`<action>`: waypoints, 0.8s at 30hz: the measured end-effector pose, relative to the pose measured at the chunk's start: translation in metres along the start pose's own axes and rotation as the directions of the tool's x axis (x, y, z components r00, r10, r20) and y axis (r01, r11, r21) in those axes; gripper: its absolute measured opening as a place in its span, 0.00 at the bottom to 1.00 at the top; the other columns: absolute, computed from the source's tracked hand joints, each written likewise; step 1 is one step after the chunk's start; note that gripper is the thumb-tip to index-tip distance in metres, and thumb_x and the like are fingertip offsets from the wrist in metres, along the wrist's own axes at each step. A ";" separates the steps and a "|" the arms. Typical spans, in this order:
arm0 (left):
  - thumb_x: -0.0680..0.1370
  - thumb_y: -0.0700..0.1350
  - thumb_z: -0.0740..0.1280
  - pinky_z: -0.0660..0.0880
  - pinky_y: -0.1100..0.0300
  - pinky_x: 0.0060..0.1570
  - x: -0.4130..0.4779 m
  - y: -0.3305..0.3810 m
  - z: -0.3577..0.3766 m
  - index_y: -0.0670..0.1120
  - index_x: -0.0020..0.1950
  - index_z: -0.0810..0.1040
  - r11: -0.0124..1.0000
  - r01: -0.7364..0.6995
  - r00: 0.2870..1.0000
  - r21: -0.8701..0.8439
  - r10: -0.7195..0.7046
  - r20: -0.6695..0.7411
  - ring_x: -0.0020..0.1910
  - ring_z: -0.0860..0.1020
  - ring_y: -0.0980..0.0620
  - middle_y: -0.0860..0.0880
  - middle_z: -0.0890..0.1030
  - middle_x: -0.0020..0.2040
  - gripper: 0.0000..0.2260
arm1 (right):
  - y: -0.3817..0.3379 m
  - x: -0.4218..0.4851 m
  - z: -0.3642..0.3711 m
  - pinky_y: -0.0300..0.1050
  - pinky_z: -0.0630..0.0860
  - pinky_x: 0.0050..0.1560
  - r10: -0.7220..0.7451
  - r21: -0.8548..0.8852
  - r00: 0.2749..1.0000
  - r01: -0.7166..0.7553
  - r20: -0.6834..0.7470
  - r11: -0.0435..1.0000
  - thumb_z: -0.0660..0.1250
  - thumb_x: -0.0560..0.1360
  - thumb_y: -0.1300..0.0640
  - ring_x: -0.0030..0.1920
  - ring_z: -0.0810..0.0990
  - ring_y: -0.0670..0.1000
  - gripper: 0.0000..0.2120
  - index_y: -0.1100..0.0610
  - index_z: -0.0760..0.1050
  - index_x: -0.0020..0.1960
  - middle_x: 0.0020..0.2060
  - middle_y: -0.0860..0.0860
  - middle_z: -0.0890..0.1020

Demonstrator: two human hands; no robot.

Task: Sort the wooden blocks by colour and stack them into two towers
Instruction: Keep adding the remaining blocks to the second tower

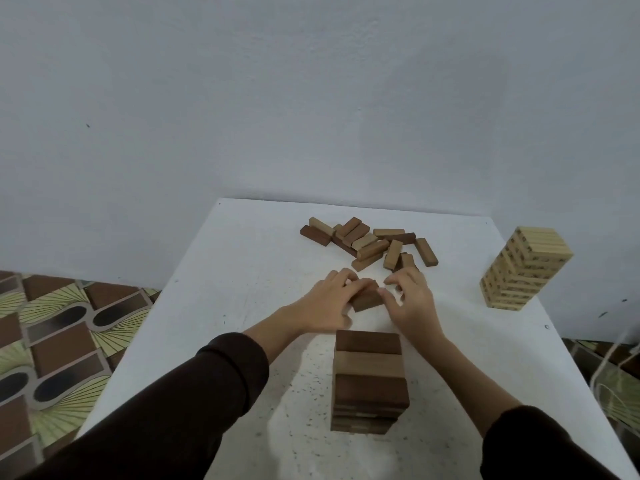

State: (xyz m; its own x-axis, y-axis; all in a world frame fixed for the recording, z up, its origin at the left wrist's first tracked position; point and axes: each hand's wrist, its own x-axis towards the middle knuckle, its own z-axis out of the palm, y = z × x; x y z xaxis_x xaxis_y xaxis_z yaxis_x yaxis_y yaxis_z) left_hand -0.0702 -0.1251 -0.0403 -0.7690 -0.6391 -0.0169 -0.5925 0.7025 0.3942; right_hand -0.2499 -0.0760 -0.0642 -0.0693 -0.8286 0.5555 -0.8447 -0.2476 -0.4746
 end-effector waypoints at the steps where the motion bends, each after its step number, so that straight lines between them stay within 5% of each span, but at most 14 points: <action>1: 0.74 0.47 0.64 0.67 0.53 0.61 -0.001 -0.001 0.001 0.51 0.75 0.58 0.999 -0.011 1.000 0.032 0.011 -0.010 0.63 0.64 0.46 0.45 0.61 0.69 0.31 | 0.001 0.006 -0.001 0.37 0.72 0.43 0.009 -0.008 0.999 -0.009 -0.048 1.000 0.69 0.70 0.69 0.44 0.75 0.57 0.03 0.66 0.76 0.44 0.42 0.59 0.77; 4: 0.78 0.50 0.63 0.66 0.50 0.65 0.000 -0.001 0.006 0.54 0.75 0.60 0.986 -0.092 0.995 0.141 0.095 -0.019 0.68 0.61 0.44 0.46 0.57 0.75 0.26 | 0.008 0.025 -0.004 0.54 0.71 0.56 0.185 -0.182 0.983 -0.185 -0.018 0.966 0.66 0.72 0.69 0.60 0.70 0.63 0.09 0.63 0.77 0.52 0.57 0.61 0.75; 7: 0.80 0.49 0.61 0.67 0.53 0.65 0.002 -0.001 0.010 0.50 0.74 0.64 0.968 -0.132 0.991 0.213 0.134 0.002 0.65 0.63 0.45 0.47 0.60 0.75 0.22 | 0.014 0.035 -0.006 0.45 0.65 0.62 0.348 -0.232 0.919 -0.302 0.188 0.925 0.64 0.75 0.66 0.68 0.62 0.60 0.15 0.62 0.75 0.61 0.64 0.59 0.70; 9: 0.81 0.49 0.59 0.68 0.54 0.63 0.000 0.000 0.010 0.46 0.72 0.67 0.974 -0.104 0.993 0.202 0.114 -0.040 0.62 0.65 0.46 0.46 0.62 0.73 0.20 | 0.016 0.037 -0.008 0.34 0.61 0.55 0.323 -0.171 0.922 -0.290 0.216 0.942 0.64 0.73 0.70 0.62 0.67 0.58 0.15 0.64 0.76 0.59 0.58 0.60 0.73; 15: 0.78 0.51 0.64 0.67 0.58 0.62 -0.013 0.002 0.007 0.43 0.70 0.69 0.999 0.033 0.996 -0.005 -0.033 -0.085 0.64 0.65 0.48 0.45 0.63 0.67 0.22 | -0.003 0.020 -0.009 0.29 0.63 0.43 0.073 -0.010 0.979 -0.072 0.192 0.997 0.71 0.64 0.72 0.44 0.75 0.56 0.07 0.66 0.80 0.42 0.42 0.57 0.76; 18: 0.76 0.52 0.69 0.64 0.54 0.67 -0.017 0.000 0.006 0.43 0.69 0.69 0.986 0.113 0.992 -0.126 -0.120 -0.045 0.69 0.60 0.46 0.46 0.58 0.72 0.25 | -0.010 0.013 -0.005 0.25 0.66 0.39 0.115 0.024 0.931 -0.131 0.346 0.991 0.73 0.69 0.64 0.42 0.74 0.48 0.07 0.64 0.78 0.46 0.50 0.52 0.74; 21: 0.73 0.51 0.72 0.58 0.51 0.70 -0.019 -0.005 0.006 0.45 0.69 0.70 0.965 0.145 0.988 -0.217 -0.152 -0.016 0.73 0.55 0.44 0.45 0.54 0.77 0.27 | -0.015 0.012 -0.007 0.29 0.69 0.38 0.191 0.081 0.836 -0.269 0.515 0.960 0.76 0.67 0.55 0.40 0.73 0.44 0.21 0.58 0.74 0.56 0.55 0.44 0.71; 24: 0.72 0.44 0.74 0.63 0.56 0.68 -0.022 -0.008 0.004 0.44 0.66 0.73 0.931 0.142 0.987 -0.336 -0.160 -0.026 0.72 0.61 0.46 0.46 0.60 0.75 0.24 | -0.018 0.011 -0.008 0.30 0.69 0.39 0.207 0.092 0.770 -0.325 0.604 0.941 0.77 0.65 0.55 0.42 0.73 0.45 0.33 0.53 0.66 0.65 0.55 0.46 0.72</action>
State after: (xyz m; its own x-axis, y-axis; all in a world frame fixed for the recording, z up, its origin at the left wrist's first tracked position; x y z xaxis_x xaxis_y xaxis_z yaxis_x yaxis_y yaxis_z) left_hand -0.0495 -0.1150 -0.0470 -0.6578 -0.7511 -0.0556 -0.5800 0.4581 0.6737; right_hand -0.2394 -0.0768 -0.0438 0.0923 -0.9923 -0.0826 -0.7233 -0.0098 -0.6904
